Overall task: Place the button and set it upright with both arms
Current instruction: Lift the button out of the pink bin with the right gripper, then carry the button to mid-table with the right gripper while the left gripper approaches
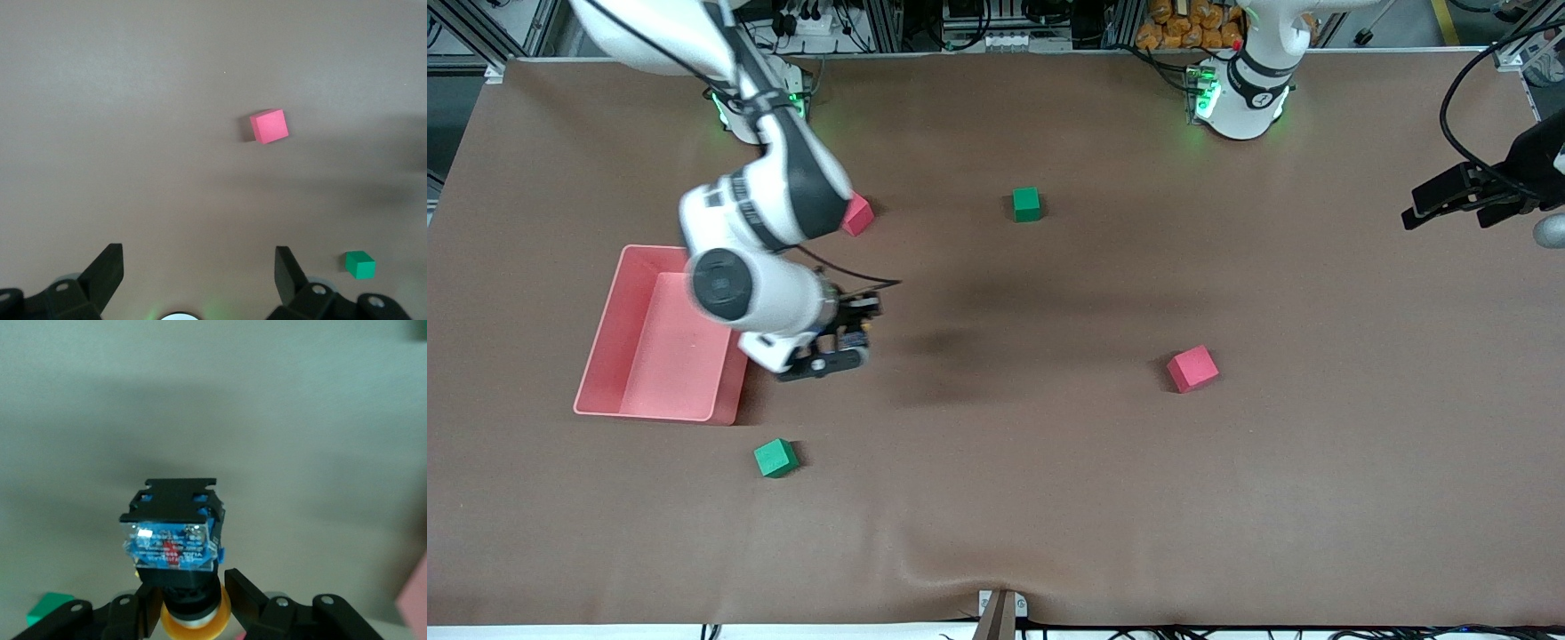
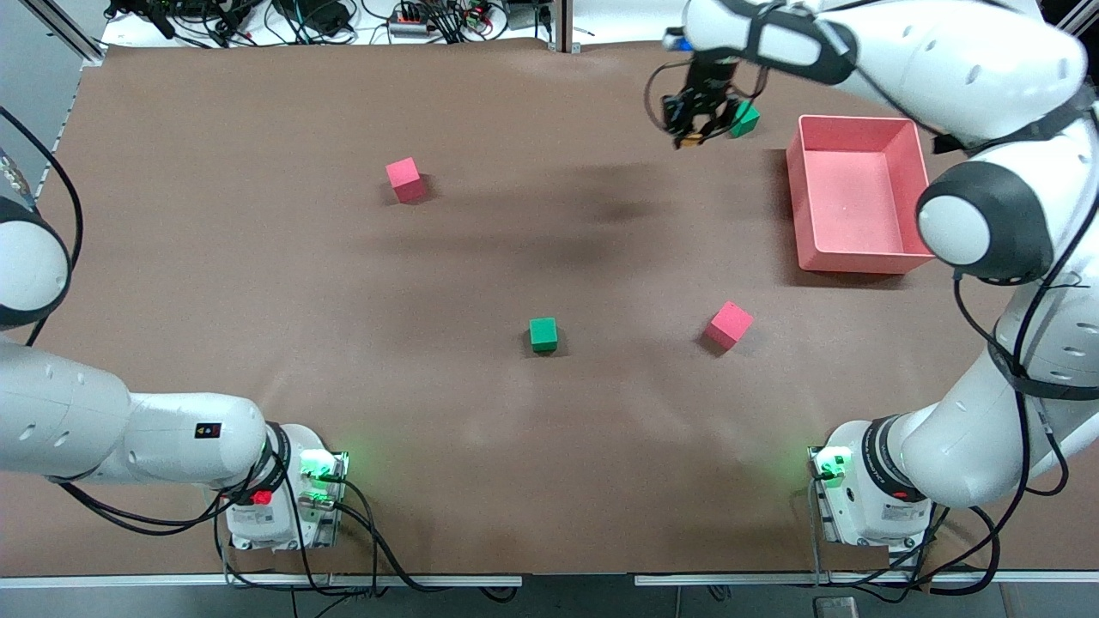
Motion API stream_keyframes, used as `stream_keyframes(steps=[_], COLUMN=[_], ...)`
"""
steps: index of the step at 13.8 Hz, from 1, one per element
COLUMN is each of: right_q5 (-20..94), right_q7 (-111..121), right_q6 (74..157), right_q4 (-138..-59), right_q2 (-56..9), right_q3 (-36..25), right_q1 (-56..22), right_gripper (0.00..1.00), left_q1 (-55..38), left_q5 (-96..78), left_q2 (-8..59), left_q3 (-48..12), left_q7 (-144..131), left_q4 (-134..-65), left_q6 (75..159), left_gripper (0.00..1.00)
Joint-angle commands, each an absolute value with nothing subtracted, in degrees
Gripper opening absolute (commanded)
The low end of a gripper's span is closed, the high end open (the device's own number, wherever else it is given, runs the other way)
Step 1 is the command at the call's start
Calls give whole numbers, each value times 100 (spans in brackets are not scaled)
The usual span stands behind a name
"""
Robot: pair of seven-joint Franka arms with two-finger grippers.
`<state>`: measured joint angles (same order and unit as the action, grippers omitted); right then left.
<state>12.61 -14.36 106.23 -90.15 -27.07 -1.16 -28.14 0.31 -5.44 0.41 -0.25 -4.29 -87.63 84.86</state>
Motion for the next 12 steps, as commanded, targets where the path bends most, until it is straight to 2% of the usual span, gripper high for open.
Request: stream_keyframes(steps=[1, 7, 12], right_q5=[1616, 2882, 2892], right_q7=[-1862, -2136, -2478], right_q6=[10888, 12171, 12208], right_q4=[-8833, -8842, -8877], right_q2=[-3110, -3814, -4033], right_q3=[-193, -193, -193], right_q1=[-3171, -3893, -3964], right_gripper=[0, 0, 0], left_q1=[141, -306, -738], left_q5=[-650, -598, -642], left_q2=[175, 535, 1115], left_q3=[-53, -167, -255], left_q7=[-351, -439, -475], left_q4=[-8684, -8675, -8727], left_q6=[8499, 8938, 9772], left_gripper=[100, 100, 100])
